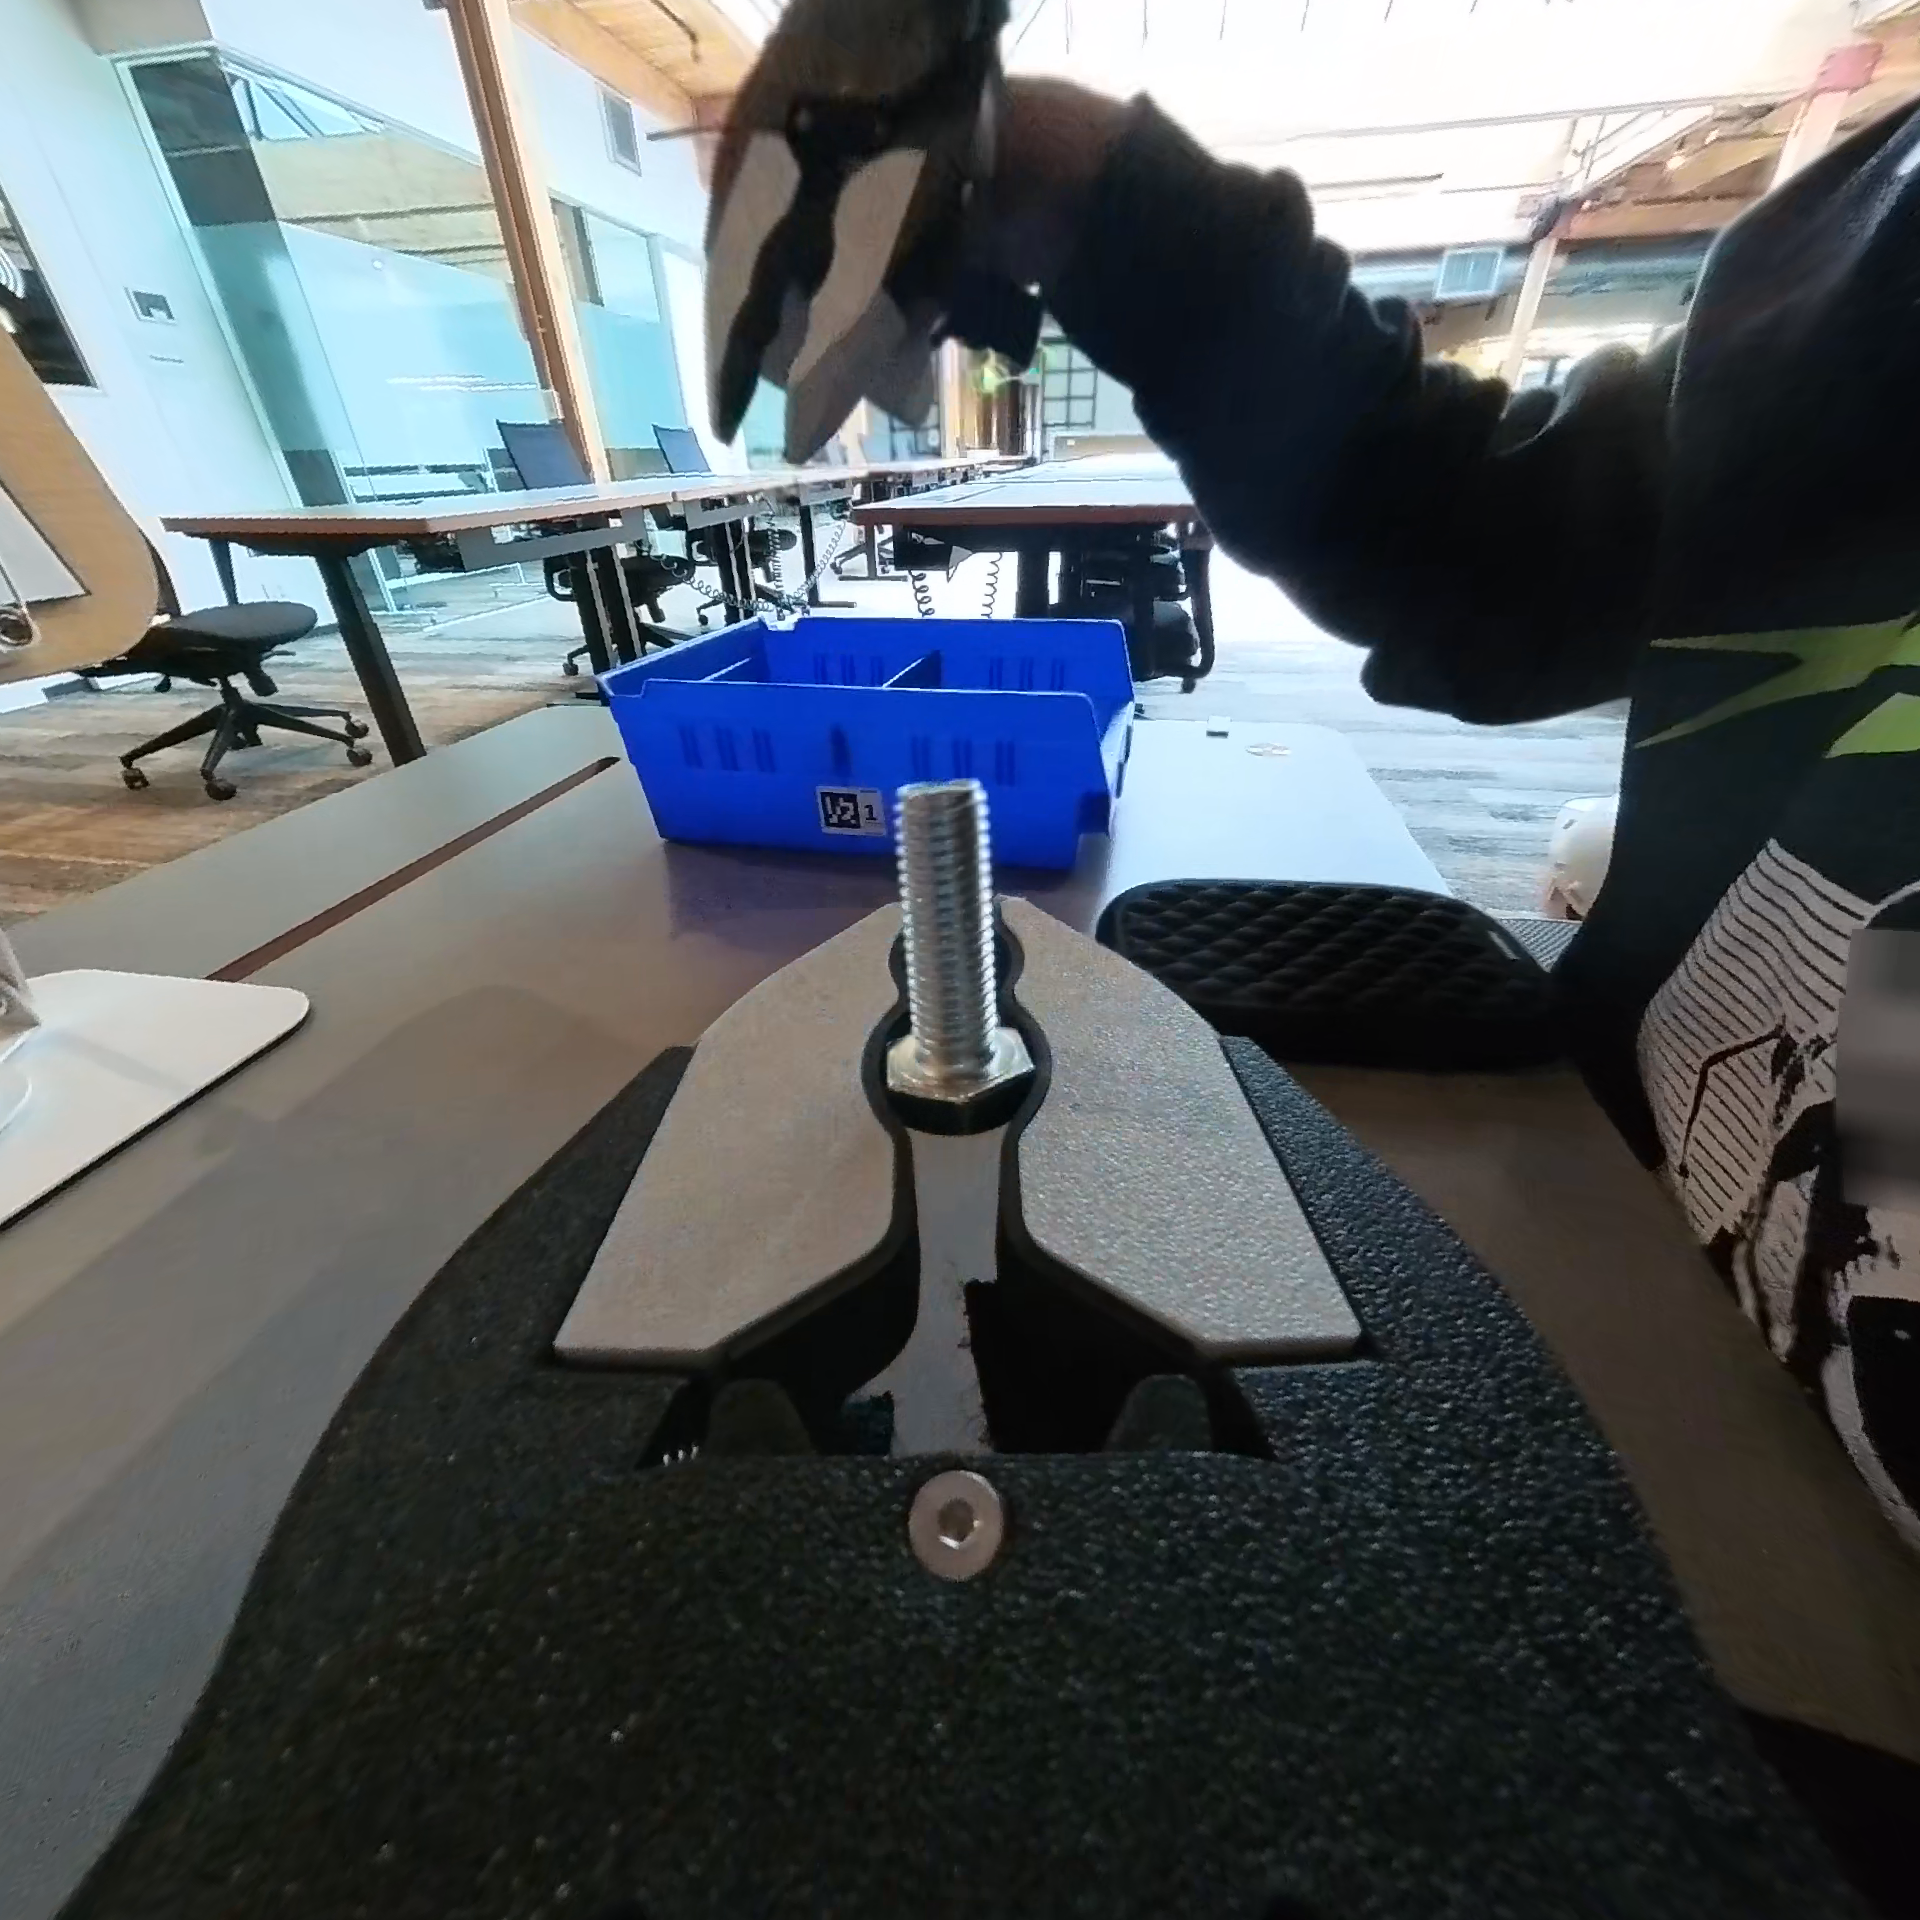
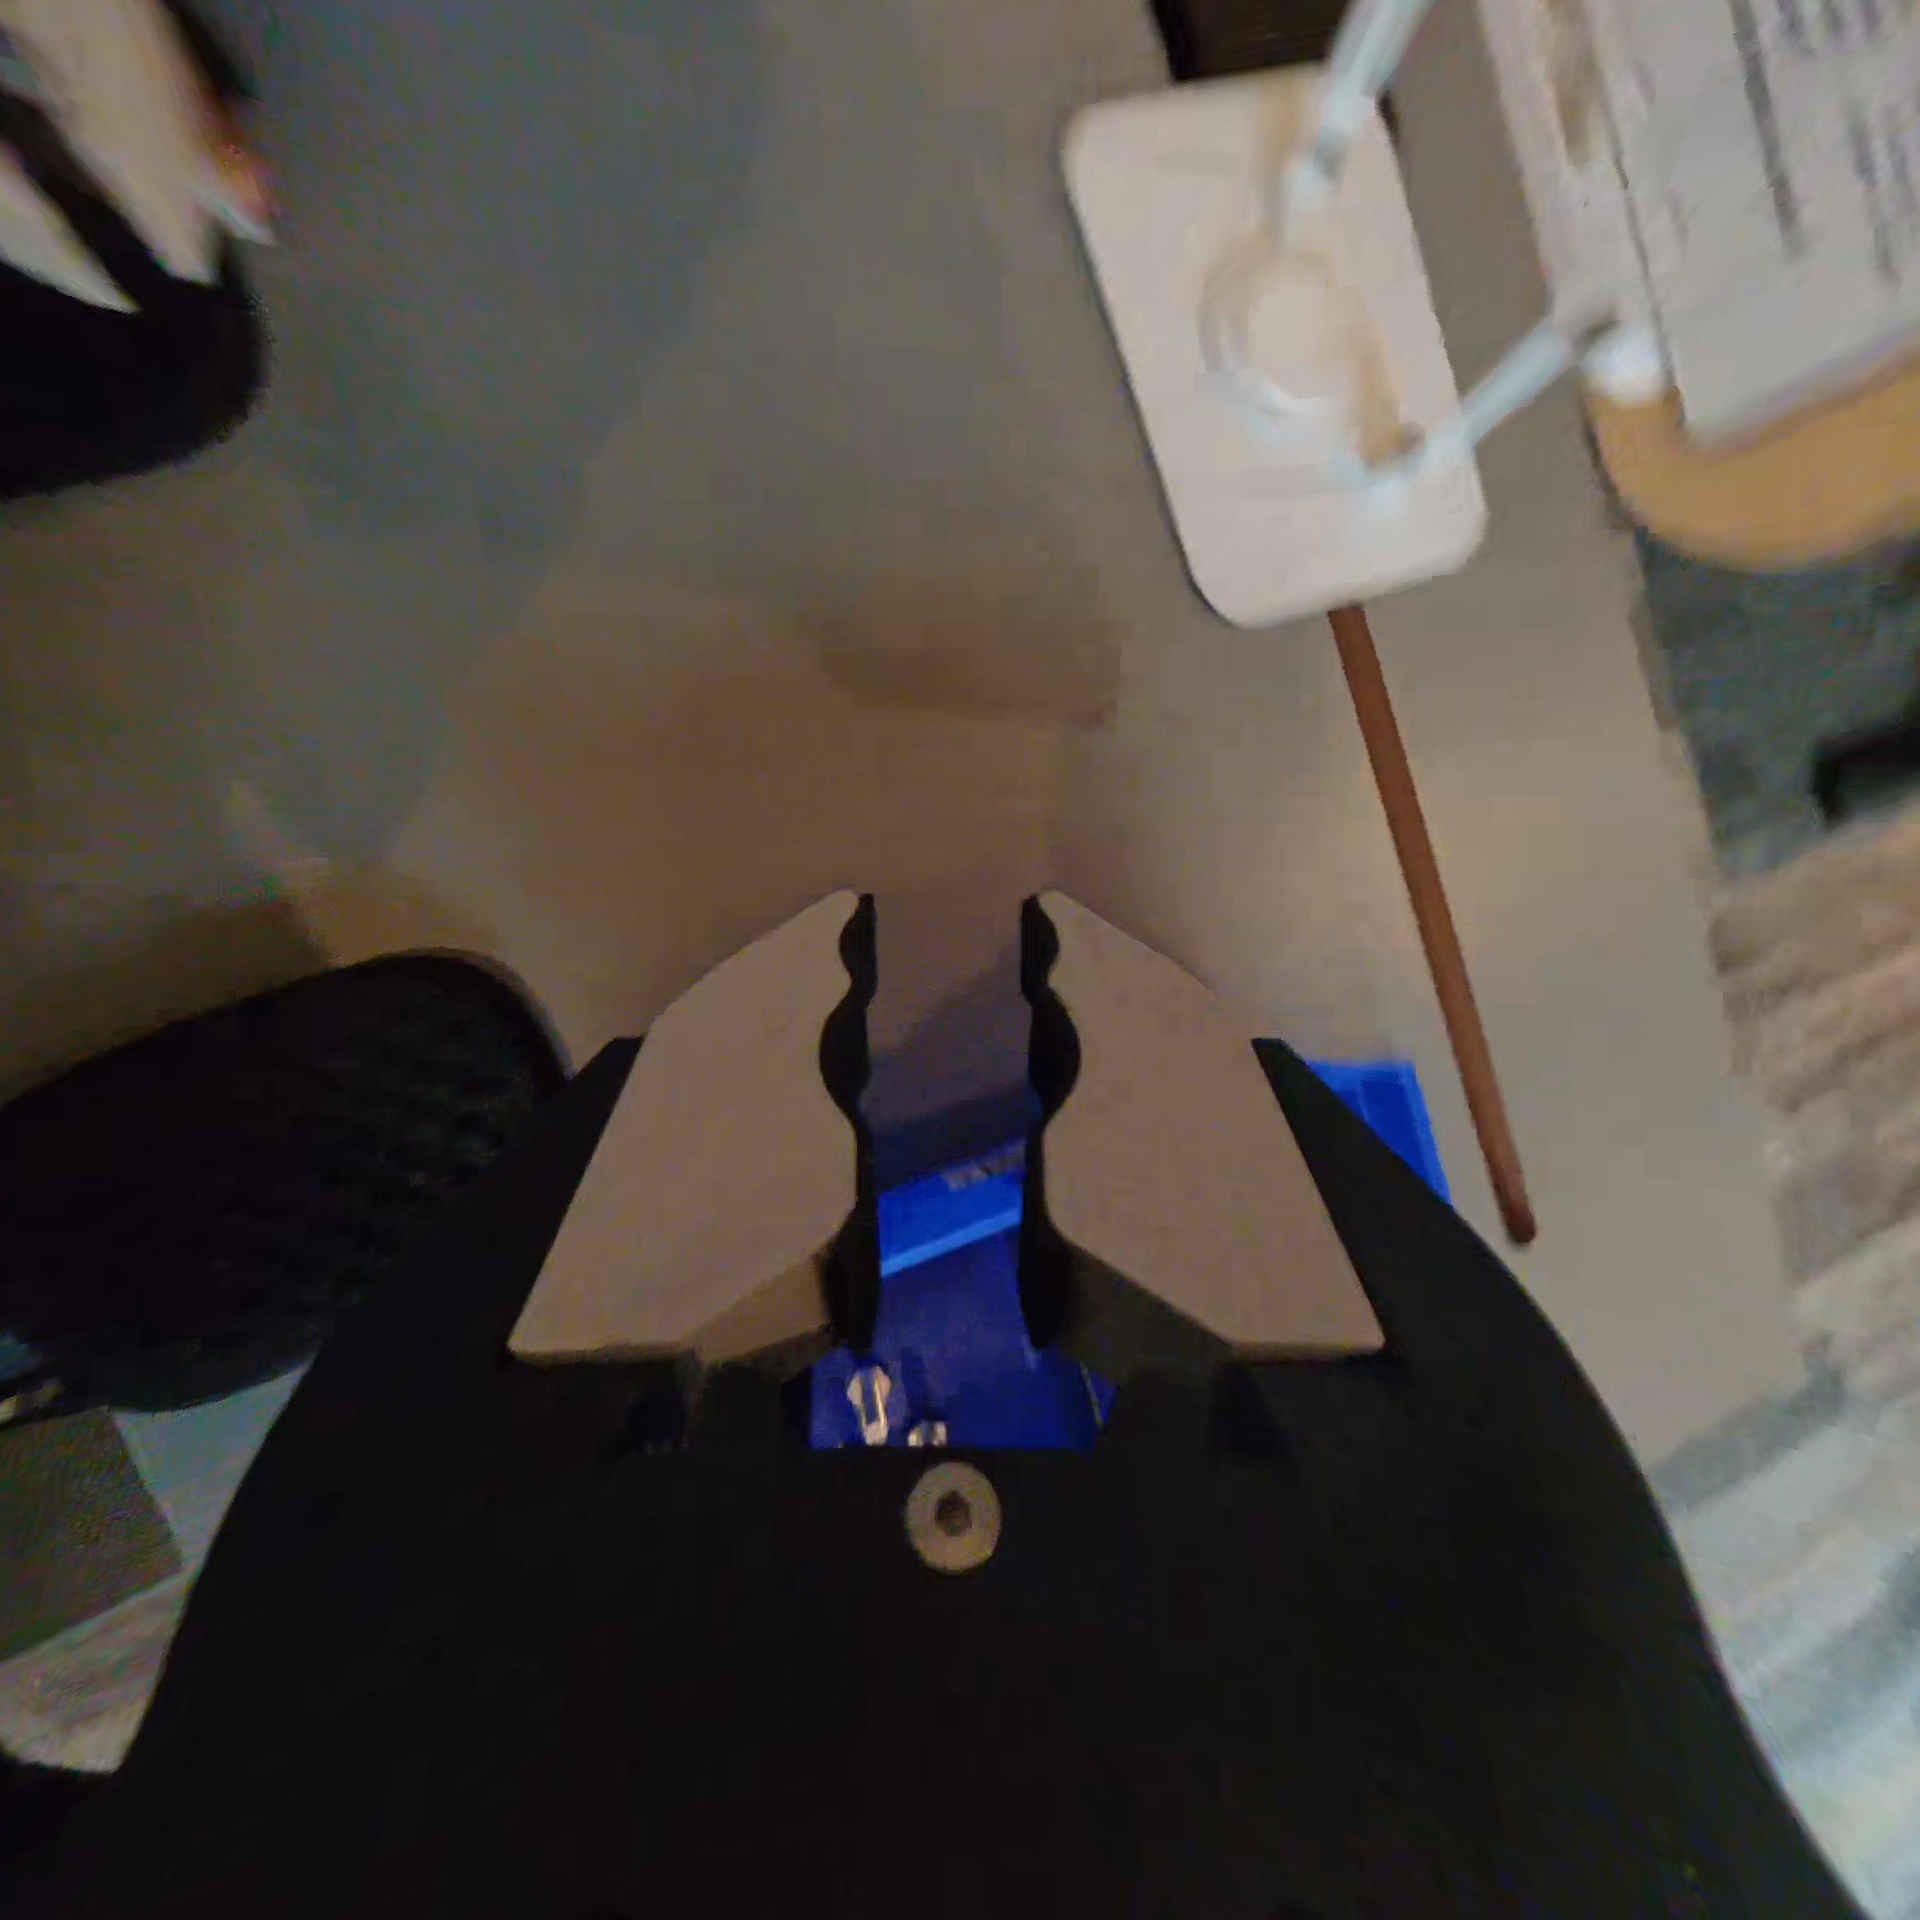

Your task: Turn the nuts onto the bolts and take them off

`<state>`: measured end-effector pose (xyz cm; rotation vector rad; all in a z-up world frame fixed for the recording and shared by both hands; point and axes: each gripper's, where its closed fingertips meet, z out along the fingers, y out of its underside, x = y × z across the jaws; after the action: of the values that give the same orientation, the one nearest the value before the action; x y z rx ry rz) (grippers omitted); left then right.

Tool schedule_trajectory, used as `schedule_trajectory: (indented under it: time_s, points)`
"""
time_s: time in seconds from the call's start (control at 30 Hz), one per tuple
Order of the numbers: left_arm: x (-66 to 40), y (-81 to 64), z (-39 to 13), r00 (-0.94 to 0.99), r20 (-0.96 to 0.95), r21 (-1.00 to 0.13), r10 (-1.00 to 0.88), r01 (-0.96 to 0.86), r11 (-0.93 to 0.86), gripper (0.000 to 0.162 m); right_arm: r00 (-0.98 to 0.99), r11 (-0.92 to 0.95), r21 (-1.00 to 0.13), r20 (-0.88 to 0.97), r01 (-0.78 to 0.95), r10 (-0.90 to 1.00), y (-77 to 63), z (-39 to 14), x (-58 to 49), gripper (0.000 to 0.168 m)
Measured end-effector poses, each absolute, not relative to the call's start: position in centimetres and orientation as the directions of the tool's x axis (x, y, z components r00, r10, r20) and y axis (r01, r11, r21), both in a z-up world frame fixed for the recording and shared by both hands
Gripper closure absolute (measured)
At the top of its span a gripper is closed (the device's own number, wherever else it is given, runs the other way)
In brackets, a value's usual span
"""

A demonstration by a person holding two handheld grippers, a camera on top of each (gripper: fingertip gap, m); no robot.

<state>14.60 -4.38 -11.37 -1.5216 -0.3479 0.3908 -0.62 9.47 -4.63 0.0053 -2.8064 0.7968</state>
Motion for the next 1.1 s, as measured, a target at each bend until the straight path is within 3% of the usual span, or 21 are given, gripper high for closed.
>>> schedule_trajectory:
  time_s: [0.2,0.43,1.0,1.1]
  points:
    - [15.3,-3.7,-11.2,0.905,-0.032,-0.999,0.423,-0.039,0.007,0.151,-0.911,0.782,-0.468,0.246,-0.411,-0.331,1.0,-3.6,8.9,0.142]
    - [15.8,-3.0,-11.2,0.918,-0.043,-0.999,0.394,-0.046,-0.004,0.151,-0.782,0.67,-0.416,0.21,-0.615,-0.587,-5.2,-5.8,15.9,0.143]
    - [16.1,-2.8,-10.9,0.916,-0.066,-0.998,0.395,-0.068,-0.011,0.15,-0.718,0.628,-0.388,0.149,-0.675,-0.68,-8.3,-8.5,18.6,0.159]
    - [15.6,-2.9,-11.0,0.898,-0.074,-0.997,0.434,-0.069,-0.027,0.113,-0.734,0.644,-0.381,0.164,-0.663,-0.659,-7.9,-8.1,18.0,0.159]
